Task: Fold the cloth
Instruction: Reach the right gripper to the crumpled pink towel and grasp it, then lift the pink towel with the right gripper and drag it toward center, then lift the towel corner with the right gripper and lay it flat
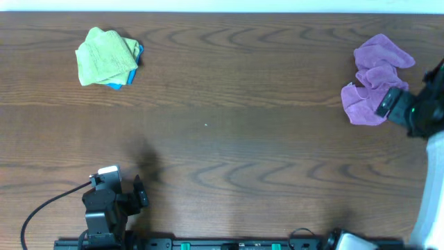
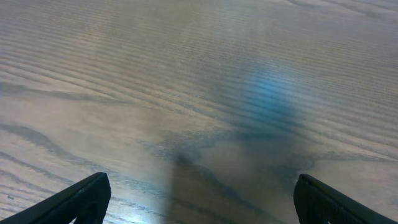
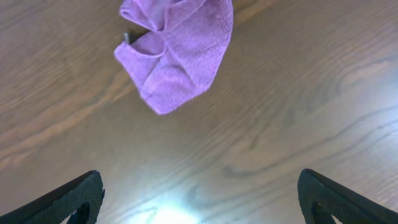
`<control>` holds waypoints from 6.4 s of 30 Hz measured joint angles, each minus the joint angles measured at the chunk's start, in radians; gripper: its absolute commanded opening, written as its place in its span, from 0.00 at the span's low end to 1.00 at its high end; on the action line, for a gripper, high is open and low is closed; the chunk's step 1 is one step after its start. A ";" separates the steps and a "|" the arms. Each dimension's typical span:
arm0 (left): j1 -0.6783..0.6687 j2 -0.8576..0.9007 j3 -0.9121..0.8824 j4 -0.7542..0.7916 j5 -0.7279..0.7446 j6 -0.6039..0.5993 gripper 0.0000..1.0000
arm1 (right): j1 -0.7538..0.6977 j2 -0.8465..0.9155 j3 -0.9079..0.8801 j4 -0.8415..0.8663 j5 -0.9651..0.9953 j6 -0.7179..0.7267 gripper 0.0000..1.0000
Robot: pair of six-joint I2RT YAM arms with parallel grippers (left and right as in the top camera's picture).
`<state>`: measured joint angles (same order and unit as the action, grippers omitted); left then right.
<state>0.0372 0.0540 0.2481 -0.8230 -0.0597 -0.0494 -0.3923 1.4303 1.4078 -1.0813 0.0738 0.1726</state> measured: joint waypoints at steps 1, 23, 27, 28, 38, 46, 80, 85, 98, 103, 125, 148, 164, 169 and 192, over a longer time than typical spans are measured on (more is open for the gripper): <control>0.000 0.000 0.000 0.000 0.000 0.000 0.95 | -0.005 0.039 0.013 0.001 -0.006 0.000 0.99; 0.000 0.000 0.000 0.000 0.000 0.000 0.95 | -0.018 0.440 0.037 0.158 -0.048 -0.051 0.99; 0.000 0.000 0.000 0.000 0.000 0.000 0.95 | -0.018 0.465 0.037 0.185 -0.048 -0.073 0.93; 0.000 0.000 0.000 0.000 0.000 0.000 0.95 | -0.018 0.473 0.037 0.191 -0.047 -0.080 0.93; 0.000 0.000 0.000 0.000 0.000 0.000 0.95 | -0.019 0.550 0.037 0.254 -0.047 -0.127 0.84; 0.000 0.000 0.000 0.000 0.000 0.000 0.95 | -0.021 0.605 0.037 0.294 -0.052 -0.147 0.35; 0.000 0.000 0.000 0.000 0.000 0.000 0.95 | 0.438 0.201 0.049 0.202 -0.239 -0.178 0.01; 0.000 0.000 0.000 0.000 0.000 0.000 0.95 | 0.611 0.201 0.049 0.205 -0.309 -0.178 0.01; 0.000 0.000 0.000 0.000 0.000 0.000 0.95 | 0.911 0.202 0.049 0.177 -0.324 -0.204 0.44; 0.000 0.000 0.000 0.000 0.000 0.000 0.95 | 0.912 0.236 0.049 0.145 -0.378 -0.267 0.57; 0.000 0.000 0.000 0.000 0.000 0.000 0.95 | 0.904 0.307 0.045 0.041 -0.354 -0.178 0.79; 0.000 0.000 0.000 0.000 0.000 0.000 0.95 | 1.012 0.537 0.034 0.156 -0.385 -0.389 0.83; 0.000 0.000 0.000 0.000 0.000 0.000 0.95 | 1.053 0.592 0.034 0.200 -0.290 -0.403 0.71; 0.000 0.000 0.000 0.000 0.000 0.000 0.95 | 1.053 0.592 0.034 0.200 -0.280 -0.404 0.70; 0.000 0.000 0.000 0.000 0.000 0.000 0.95 | 1.053 0.634 0.039 0.184 -0.264 -0.389 0.01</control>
<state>0.0372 0.0540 0.2481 -0.8230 -0.0597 -0.0494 0.6605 2.0640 1.4464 -0.8974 -0.1898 -0.2169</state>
